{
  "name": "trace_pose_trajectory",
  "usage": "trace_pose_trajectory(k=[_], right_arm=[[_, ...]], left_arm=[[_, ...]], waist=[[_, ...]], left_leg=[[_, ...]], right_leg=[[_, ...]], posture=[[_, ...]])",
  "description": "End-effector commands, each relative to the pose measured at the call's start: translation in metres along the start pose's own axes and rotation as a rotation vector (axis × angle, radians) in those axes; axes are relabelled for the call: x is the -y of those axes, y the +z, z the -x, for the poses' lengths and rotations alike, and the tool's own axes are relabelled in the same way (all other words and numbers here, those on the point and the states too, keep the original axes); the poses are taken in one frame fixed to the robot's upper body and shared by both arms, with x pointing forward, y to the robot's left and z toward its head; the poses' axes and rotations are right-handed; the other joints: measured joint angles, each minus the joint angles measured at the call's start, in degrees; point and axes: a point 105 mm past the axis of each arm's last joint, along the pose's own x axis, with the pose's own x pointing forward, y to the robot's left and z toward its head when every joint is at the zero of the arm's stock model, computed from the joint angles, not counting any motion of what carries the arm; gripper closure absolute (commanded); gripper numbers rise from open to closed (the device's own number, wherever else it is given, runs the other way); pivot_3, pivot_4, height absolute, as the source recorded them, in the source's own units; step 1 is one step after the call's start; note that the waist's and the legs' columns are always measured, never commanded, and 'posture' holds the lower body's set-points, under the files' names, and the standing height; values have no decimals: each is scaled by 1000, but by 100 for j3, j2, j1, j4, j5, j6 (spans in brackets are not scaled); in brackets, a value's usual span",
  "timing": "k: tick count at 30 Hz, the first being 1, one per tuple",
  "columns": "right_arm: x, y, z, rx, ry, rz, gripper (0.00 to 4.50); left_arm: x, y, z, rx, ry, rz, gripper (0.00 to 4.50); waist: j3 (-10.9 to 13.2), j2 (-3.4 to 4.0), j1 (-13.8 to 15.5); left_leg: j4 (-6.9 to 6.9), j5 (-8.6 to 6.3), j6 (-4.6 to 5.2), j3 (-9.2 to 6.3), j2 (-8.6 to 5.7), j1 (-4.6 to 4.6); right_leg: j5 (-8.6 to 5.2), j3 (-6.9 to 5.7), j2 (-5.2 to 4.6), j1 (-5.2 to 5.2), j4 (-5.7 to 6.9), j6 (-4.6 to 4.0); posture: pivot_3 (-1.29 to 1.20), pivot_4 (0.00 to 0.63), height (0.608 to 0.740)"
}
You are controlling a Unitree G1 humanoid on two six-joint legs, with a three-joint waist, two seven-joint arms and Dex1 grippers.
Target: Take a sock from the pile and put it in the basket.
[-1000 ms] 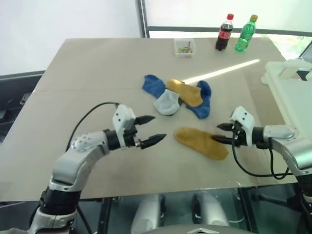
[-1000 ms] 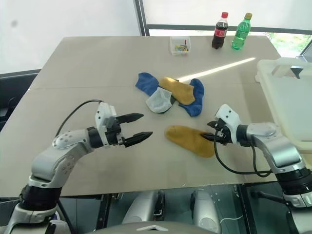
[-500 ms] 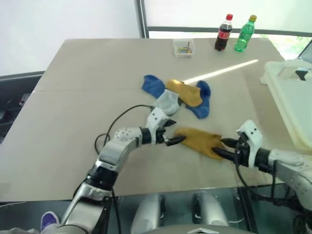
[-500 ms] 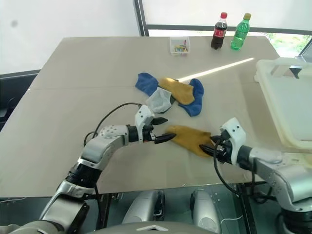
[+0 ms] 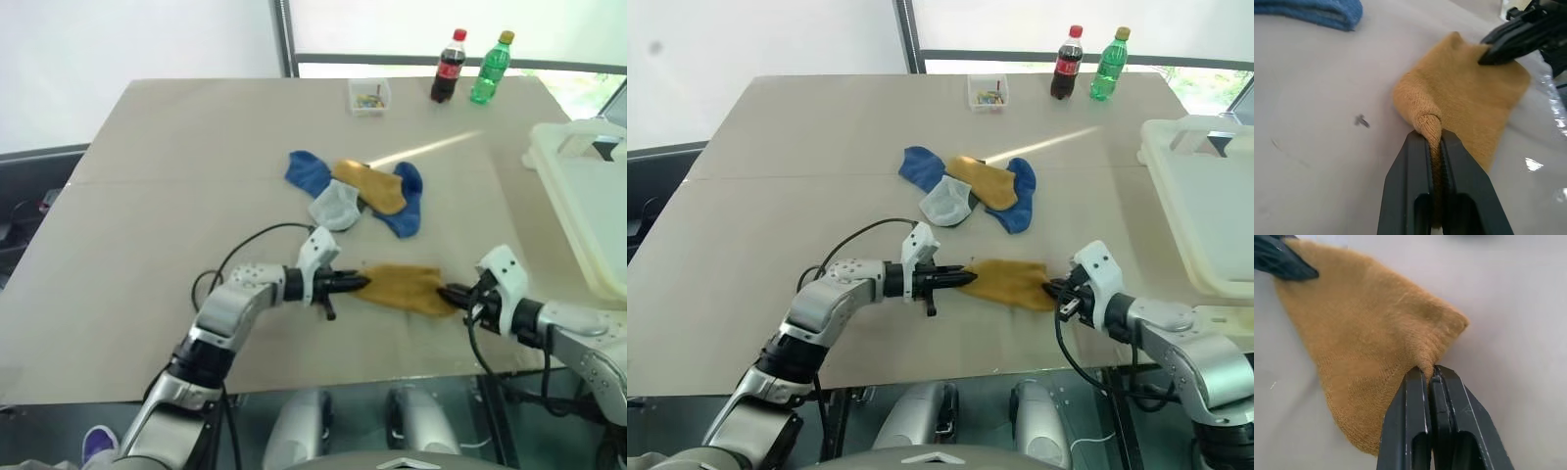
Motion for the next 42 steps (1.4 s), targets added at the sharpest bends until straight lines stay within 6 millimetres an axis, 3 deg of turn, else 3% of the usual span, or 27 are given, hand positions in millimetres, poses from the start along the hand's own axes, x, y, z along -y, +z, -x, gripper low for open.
trace_pose_trajectory(k=[1, 5, 14, 16, 17, 21, 22, 24, 25, 27, 31, 35, 38, 41, 42], right_arm=[[-1, 12, 9, -8, 97, 103, 4500], [10, 16, 3, -37, 128, 176, 4500], [4, 2, -7, -98, 192, 245, 4500], [2, 2, -8, -95, 192, 248, 3835], [1, 1, -8, -94, 192, 249, 3566], [-3, 1, -6, -77, 185, 239, 1726], [-1, 2, -6, -67, 165, 242, 1104], [5, 9, -3, -28, 109, 234, 401], [7, 13, -2, -1, 94, 217, 0], [8, 29, 3, 87, 78, 172, 0], [14, 51, 1, 174, 27, 190, 0], [36, 82, -23, 233, -128, 244, 0], [47, 105, -50, 267, -168, 259, 0], [57, 115, -72, 265, -197, 270, 0], [60, 116, -78, 261, -202, 264, 556]], left_arm=[[16, 18, 13, 36, -8, 24, 4367], [28, 13, 21, 7, 8, 119, 4367], [28, 1, 15, 17, 71, 167, 4367], [29, 0, 14, 28, 65, 204, 4500], [30, -1, 14, 31, 58, 226, 4143], [33, -7, 17, 18, 50, 226, 2515], [30, -6, 19, 27, 68, 204, 1925], [23, 3, 26, 77, 108, 134, 1331], [20, 8, 32, 106, 118, 107, 663], [19, 20, 52, 186, 124, 37, 45], [14, 30, 81, 261, 157, -81, 45], [-11, 37, 110, 292, 267, -192, 45], [-26, 51, 118, 309, 328, -267, 45], [-28, 68, 112, 356, 341, -305, 45], [-26, 72, 109, 371, 334, -309, 0]], waist=[[1, 0, -1], [1, 0, -7], [2, -2, 8], [2, -2, 8], [2, -2, 8], [2, -1, 8], [1, -1, 9], [1, -1, 10], [1, -1, 10], [1, -1, 2], [1, 1, -7], [1, 4, -7], [1, 3, 5], [2, 1, 19], [2, 2, 16]], left_leg=[[1, 0, 0, 1, 0, -1], [5, -1, 1, -1, 0, 1], [14, -1, 1, -1, -3, 0], [14, -1, 1, -1, -3, 1], [14, -1, 1, -1, -3, 1], [14, -1, 0, -2, -1, 3], [14, -1, 0, -2, 0, 3], [14, -1, 0, -2, 0, 3], [17, -1, 0, -1, -1, 3], [17, -1, 0, 1, -1, 4], [16, -1, -2, 0, 5, 4], [17, -1, -2, 6, 4, 4], [17, 0, -3, 6, 2, 3], [17, 4, -9, 1, -3, -7], [17, 15, -25, 1, -7, -9]], right_leg=[[0, 0, -1, 0, 0, 0], [-1, 0, 0, 3, 0, -1], [-5, -3, -2, 10, 0, -8], [-11, -2, -2, 10, 0, -19], [-11, -2, -2, 10, 1, -19], [-11, -3, -1, 10, 2, -21], [-12, -3, 0, 10, 2, -21], [-11, -3, -1, 11, 2, -21], [-11, -2, -2, 11, 2, -22], [-10, 0, -4, 11, 2, -22], [-11, -2, -3, 8, 3, -25], [-10, -1, -8, 2, 3, -26], [-8, -5, -5, -1, 5, -28], [-8, -8, -4, -2, 4, -28], [-7, -7, -5, 0, 3, -26]], posture=[[0, 150, 732], [0, 150, 732], [0, 150, 732], [0, 150, 732], [0, 150, 732], [0, 150, 732], [0, 150, 732], [0, 150, 732], [0, 150, 732], [0, 150, 732], [0, 150, 732], [0, 150, 732], [0, 150, 732], [0, 150, 732], [0, 150, 732]])
